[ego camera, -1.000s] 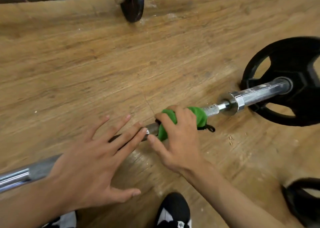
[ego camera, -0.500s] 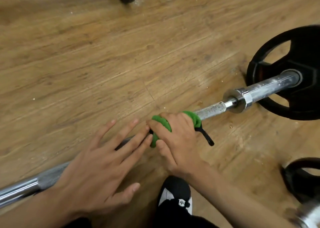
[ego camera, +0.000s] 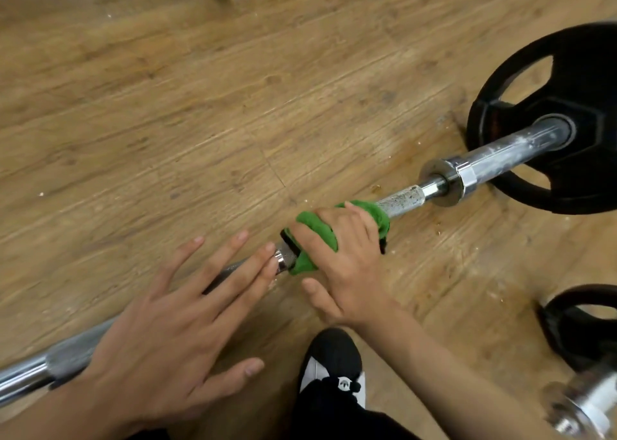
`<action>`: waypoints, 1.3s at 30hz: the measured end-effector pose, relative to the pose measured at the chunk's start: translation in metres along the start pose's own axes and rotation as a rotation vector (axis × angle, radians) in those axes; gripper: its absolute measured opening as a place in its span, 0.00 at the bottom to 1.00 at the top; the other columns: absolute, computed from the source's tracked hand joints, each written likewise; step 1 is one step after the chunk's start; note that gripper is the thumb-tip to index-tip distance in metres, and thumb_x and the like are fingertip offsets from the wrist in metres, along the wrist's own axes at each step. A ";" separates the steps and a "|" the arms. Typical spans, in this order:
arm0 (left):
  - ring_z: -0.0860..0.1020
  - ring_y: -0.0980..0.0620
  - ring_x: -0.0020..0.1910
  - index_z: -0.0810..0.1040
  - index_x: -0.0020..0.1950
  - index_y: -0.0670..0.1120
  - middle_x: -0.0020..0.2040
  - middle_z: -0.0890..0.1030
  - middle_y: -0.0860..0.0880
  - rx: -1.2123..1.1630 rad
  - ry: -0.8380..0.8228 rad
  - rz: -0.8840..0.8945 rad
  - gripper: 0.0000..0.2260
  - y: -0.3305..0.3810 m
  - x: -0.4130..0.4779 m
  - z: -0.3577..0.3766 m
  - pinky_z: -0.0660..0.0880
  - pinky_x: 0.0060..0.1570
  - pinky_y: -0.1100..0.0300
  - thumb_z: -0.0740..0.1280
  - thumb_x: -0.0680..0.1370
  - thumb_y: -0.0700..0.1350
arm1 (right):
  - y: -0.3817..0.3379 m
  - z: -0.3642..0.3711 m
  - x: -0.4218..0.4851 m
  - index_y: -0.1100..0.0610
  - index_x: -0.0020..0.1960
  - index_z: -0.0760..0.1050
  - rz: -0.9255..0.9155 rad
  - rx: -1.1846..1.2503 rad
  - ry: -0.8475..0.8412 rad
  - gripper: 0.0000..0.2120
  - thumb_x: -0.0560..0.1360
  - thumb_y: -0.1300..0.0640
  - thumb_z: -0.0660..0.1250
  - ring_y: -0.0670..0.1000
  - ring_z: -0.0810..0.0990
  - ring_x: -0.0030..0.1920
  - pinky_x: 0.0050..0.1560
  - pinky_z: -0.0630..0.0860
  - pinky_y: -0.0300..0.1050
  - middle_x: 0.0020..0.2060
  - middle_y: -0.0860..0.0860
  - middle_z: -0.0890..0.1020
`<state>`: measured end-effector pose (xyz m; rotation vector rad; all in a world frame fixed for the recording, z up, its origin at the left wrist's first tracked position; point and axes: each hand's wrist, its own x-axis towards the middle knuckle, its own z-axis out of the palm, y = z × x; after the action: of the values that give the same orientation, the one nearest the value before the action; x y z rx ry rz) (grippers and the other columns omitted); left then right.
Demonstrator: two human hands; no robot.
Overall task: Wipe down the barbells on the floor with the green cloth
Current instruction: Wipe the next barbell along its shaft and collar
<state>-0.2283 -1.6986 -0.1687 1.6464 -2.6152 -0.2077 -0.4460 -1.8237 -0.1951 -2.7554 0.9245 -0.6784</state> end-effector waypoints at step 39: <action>0.60 0.39 0.82 0.57 0.84 0.39 0.83 0.61 0.41 -0.020 -0.095 -0.031 0.38 -0.063 0.018 -0.012 0.64 0.73 0.36 0.47 0.83 0.66 | 0.046 0.016 0.042 0.59 0.68 0.78 -0.070 -0.114 0.019 0.29 0.85 0.42 0.47 0.63 0.79 0.61 0.73 0.65 0.62 0.59 0.62 0.81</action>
<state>-0.1785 -1.7430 -0.1665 1.7131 -2.6465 -0.3198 -0.4335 -1.8853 -0.2068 -2.8980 0.9015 -0.6838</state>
